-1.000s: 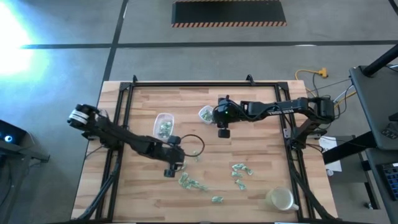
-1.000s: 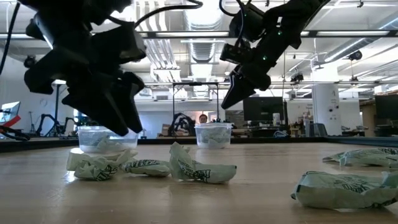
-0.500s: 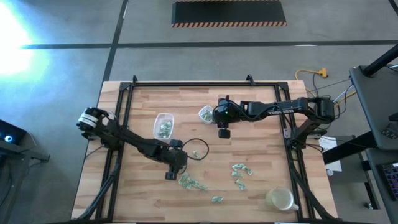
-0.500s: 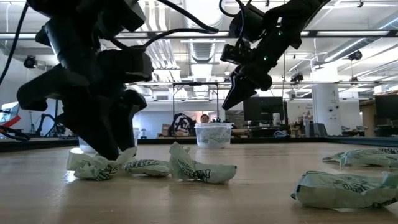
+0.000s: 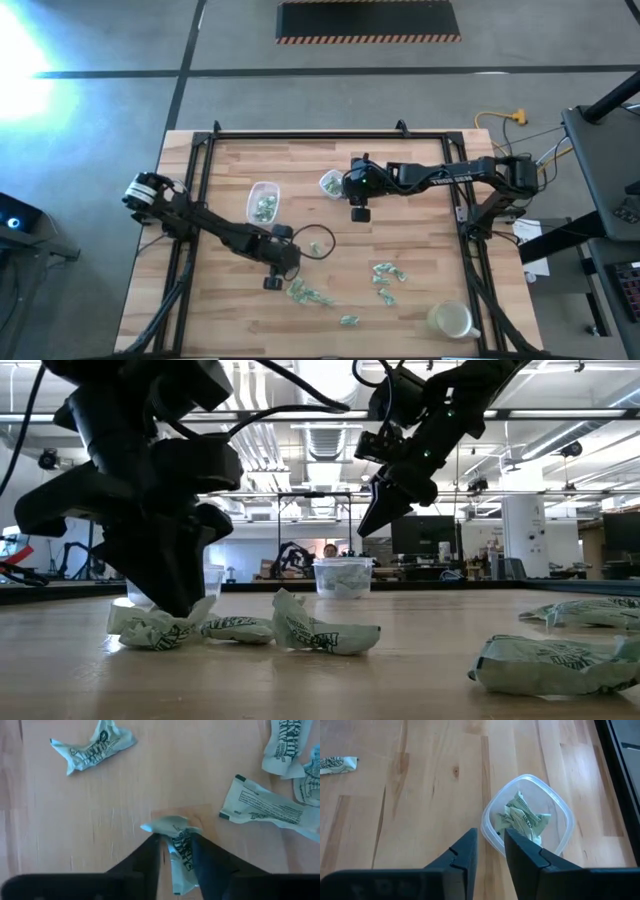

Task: Pick and place items into bin
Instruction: Put the stevia packet into the large transparent container

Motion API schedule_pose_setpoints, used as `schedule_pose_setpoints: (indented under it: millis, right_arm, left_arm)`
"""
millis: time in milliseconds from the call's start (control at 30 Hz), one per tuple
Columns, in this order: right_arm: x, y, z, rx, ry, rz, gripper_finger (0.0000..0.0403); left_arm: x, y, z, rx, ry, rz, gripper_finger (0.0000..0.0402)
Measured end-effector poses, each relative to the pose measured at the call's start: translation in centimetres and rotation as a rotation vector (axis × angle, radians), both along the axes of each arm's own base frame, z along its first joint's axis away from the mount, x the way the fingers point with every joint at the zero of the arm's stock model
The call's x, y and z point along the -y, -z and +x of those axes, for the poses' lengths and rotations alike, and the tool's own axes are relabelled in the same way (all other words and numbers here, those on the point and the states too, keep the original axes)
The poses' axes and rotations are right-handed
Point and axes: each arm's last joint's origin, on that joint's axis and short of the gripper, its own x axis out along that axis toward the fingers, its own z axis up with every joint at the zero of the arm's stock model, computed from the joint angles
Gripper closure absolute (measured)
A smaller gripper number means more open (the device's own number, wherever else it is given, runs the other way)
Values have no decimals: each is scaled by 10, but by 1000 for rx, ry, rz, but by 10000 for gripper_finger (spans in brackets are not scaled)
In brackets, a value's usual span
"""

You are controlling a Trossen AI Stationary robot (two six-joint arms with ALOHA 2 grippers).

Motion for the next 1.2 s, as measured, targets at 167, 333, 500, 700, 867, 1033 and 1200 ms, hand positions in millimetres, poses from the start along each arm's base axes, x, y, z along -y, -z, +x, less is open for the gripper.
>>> schedule_pose_setpoints:
  millis: [167, 333, 500, 700, 867, 1033, 1200]
  right_arm:
    - [0, 1, 0, -2, 0, 0, 321]
    - [0, 1, 0, -2, 0, 0, 318]
    - [0, 1, 0, -2, 0, 0, 317]
    - [0, 1, -1, -3, 0, 1, 325]
    - [0, 2, -1, -4, 0, 0, 330]
    - [0, 2, -1, -3, 0, 0, 329]
    - [0, 1, -1, -1, 0, 0, 324]
  left_arm:
    - [0, -3, 1, 13, 40, 22, 380]
    - [-1, -7, 1, 37, 44, 56, 395]
    - [-5, -23, 2, 124, 11, 182, 392]
    - [-16, -47, -12, 184, -150, 370, 392]
    - [-29, -58, -34, 197, -346, 536, 392]
    - [-40, -58, -58, 181, -463, 616, 392]
    - [-45, -52, -73, 174, -479, 621, 392]
